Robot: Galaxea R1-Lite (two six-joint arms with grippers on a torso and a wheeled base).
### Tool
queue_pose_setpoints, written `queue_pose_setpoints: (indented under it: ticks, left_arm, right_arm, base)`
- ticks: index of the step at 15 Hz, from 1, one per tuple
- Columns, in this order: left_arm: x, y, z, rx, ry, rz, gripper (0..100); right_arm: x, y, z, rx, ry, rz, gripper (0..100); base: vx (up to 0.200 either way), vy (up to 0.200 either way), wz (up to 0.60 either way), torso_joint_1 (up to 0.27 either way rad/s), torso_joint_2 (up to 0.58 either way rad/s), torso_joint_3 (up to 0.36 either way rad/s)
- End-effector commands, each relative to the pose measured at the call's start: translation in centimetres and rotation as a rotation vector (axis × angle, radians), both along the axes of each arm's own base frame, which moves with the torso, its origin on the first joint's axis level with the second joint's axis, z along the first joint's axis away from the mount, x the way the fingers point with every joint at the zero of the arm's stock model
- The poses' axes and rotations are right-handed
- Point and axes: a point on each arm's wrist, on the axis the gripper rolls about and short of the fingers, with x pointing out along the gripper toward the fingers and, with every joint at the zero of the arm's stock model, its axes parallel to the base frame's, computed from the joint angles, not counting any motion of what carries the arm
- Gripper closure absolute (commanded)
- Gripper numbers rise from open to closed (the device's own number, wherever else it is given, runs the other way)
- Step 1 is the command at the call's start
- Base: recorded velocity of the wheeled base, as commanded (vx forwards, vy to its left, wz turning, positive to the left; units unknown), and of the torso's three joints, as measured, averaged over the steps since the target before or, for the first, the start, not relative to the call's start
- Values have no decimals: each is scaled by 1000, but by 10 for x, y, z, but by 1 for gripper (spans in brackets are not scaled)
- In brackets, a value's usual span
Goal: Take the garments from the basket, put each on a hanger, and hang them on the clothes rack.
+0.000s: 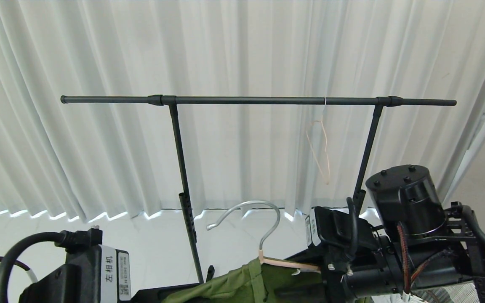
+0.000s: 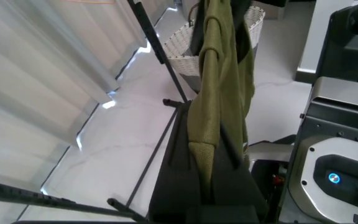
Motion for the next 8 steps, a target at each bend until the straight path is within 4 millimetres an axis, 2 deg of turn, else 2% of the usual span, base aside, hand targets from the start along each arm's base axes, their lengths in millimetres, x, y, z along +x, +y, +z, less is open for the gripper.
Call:
queue_pose_setpoints:
  ticks: [1, 6, 7, 8]
  left_arm:
    - [0, 0, 0, -2, -3, -1, 100]
    - [0, 0, 1, -2, -7, 1, 100]
    - [0, 0, 1, -1, -8, 2, 0]
    - [0, 0, 1, 0, -7, 4, 0]
  right_arm:
    - [5, -2, -3, -10, -15, -7, 100]
    - [9, -6, 0, -1, -56, -8, 100]
    - [9, -6, 1, 0, -71, 1, 100]
    - [8, -7, 3, 5, -90, 9, 100]
  base:
    - [0, 0, 0, 0, 0, 0]
    - [0, 0, 0, 0, 0, 0]
    - [0, 0, 0, 0, 0, 0]
    - [0, 0, 0, 0, 0, 0]
